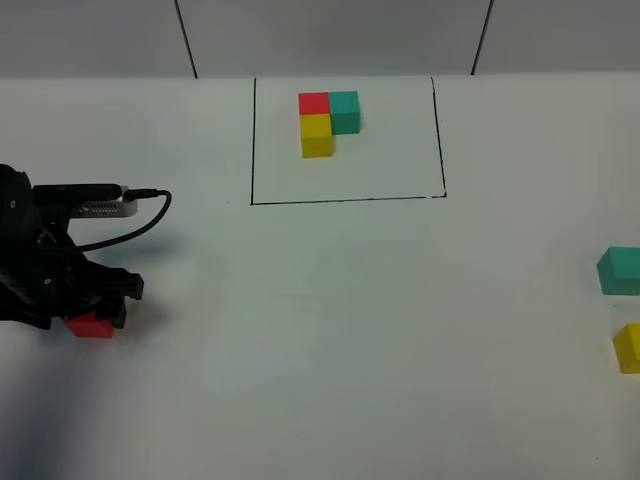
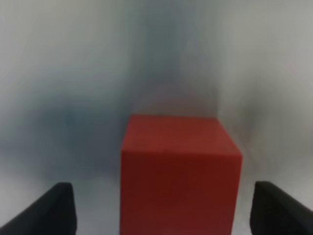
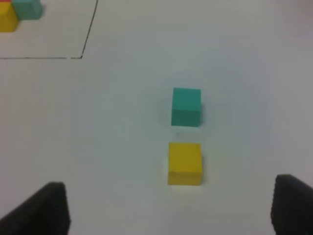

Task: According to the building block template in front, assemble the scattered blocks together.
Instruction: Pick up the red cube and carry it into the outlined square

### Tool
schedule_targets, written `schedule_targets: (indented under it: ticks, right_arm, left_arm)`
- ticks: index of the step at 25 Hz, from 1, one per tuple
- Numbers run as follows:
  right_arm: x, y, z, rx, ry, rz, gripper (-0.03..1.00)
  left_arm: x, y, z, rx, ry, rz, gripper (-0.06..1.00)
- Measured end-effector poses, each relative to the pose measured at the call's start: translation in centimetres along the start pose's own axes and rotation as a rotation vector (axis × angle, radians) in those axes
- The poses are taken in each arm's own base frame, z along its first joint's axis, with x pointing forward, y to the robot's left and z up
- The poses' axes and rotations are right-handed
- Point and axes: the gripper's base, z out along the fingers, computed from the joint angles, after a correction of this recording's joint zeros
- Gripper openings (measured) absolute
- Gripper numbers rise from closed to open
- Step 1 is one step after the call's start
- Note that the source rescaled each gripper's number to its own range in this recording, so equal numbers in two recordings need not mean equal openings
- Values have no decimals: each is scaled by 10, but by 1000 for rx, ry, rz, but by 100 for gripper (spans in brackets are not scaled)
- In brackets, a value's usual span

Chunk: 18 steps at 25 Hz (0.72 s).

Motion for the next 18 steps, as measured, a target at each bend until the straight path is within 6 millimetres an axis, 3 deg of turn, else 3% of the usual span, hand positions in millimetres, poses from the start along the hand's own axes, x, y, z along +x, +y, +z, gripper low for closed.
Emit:
schedule_targets:
  ticks: [2,5,6,12,18]
  right_arm:
    - [0,0,0,0,0,0,70]
    - [0,0,0,0,0,0,70]
    - [0,0,0,0,0,0,70]
    - [0,0,0,0,0,0,70]
    - [0,0,0,0,0,0,70]
  left_arm:
    - [0,0,0,0,-1,-1,48]
    - [0,0,0,0,-1,-3,4]
    - [0,0,0,0,0,-4,0]
    - [-4,1,-3,-15,-2,33,0]
    - [-31,0,-33,-43,-4,186,0]
